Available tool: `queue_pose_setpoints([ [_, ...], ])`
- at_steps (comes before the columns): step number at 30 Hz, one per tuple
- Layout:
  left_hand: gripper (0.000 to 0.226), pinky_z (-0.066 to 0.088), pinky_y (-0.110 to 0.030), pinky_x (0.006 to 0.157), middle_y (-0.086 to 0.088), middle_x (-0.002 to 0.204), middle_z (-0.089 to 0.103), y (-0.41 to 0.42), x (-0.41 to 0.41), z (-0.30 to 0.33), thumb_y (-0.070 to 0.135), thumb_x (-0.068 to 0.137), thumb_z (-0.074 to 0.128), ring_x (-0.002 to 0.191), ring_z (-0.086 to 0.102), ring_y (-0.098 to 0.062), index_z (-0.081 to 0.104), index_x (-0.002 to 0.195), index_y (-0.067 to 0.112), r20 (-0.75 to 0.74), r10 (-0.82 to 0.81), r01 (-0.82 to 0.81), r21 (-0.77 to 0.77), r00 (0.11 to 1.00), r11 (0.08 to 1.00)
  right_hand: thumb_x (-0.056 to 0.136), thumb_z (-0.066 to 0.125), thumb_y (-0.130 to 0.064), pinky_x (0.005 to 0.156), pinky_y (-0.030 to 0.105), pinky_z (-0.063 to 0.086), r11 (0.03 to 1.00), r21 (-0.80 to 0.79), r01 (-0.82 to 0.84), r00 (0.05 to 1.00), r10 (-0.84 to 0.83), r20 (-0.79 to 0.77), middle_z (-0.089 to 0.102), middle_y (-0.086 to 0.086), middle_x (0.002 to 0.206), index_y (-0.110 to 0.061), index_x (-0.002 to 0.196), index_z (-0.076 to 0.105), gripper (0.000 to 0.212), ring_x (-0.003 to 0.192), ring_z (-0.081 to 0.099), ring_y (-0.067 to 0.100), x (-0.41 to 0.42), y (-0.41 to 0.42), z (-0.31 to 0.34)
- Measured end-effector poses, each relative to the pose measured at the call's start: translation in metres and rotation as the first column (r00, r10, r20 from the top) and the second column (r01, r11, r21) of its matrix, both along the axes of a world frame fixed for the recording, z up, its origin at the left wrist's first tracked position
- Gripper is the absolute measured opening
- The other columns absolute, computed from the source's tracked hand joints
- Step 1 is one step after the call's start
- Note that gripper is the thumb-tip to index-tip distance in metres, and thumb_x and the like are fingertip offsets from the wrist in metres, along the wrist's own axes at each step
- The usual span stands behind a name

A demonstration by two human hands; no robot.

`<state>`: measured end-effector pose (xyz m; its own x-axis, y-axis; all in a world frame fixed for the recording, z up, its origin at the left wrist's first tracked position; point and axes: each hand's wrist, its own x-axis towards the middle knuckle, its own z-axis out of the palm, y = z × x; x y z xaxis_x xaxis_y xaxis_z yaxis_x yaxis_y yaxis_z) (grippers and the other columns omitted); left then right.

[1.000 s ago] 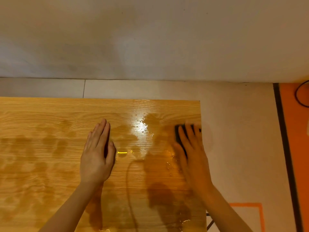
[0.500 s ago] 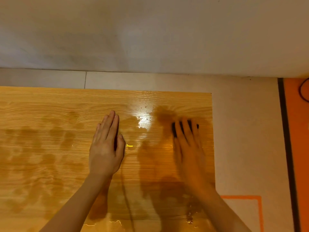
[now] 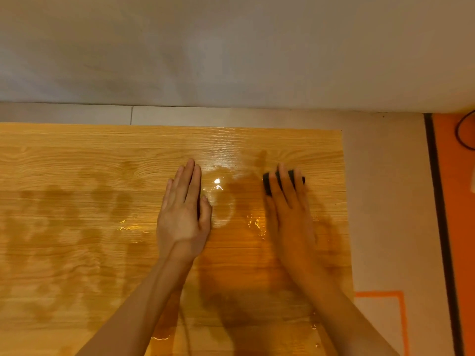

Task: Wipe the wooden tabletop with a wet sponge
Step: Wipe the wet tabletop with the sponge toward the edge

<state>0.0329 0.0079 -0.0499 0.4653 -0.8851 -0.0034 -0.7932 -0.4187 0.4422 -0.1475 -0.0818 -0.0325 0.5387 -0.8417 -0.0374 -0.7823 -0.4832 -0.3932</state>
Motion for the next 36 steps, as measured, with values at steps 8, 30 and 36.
queue_pose_setpoints([
  [8, 0.057, 0.008, -0.034, 0.128, -0.002, 0.167, 0.020, 0.002, 0.002, -0.001, 0.022, 0.105, 0.037, 0.156, 0.013, -0.015, 0.025, 0.159, 0.009, -0.004, -0.023, 0.023, -0.009, 1.000, 1.000, 0.106, 0.027, -0.022, 0.123, 0.043, 0.008, 0.999, 0.016, 0.049, 0.996, -0.048, -0.072, 0.009, 0.004, 0.162, -0.015, 0.152, 0.019, 0.047, 0.149, -0.001, 0.026, 0.078, -0.086, 0.002],
  [30, 0.055, 0.003, -0.028, 0.128, -0.004, 0.167, 0.021, 0.001, 0.000, 0.000, 0.027, 0.107, 0.030, 0.156, 0.013, -0.017, 0.025, 0.159, 0.009, 0.010, -0.020, 0.020, -0.037, 1.000, 0.999, 0.099, 0.047, -0.016, 0.119, 0.050, 0.021, 0.992, -0.076, -0.098, 0.993, 0.092, -0.076, 0.018, 0.008, 0.159, -0.014, 0.150, 0.024, 0.056, 0.148, 0.009, 0.029, 0.059, 0.007, -0.004],
  [36, 0.055, 0.001, -0.027, 0.128, -0.003, 0.168, 0.016, 0.001, 0.000, 0.000, 0.025, 0.107, 0.028, 0.156, 0.010, -0.014, 0.021, 0.160, 0.009, 0.044, -0.026, 0.025, 0.013, 0.999, 1.000, 0.105, 0.036, -0.019, 0.120, 0.047, 0.019, 0.992, -0.050, 0.116, 0.992, -0.114, 0.050, 0.018, 0.003, 0.159, -0.014, 0.150, 0.028, 0.046, 0.149, 0.005, 0.022, -0.003, -0.011, 0.003],
])
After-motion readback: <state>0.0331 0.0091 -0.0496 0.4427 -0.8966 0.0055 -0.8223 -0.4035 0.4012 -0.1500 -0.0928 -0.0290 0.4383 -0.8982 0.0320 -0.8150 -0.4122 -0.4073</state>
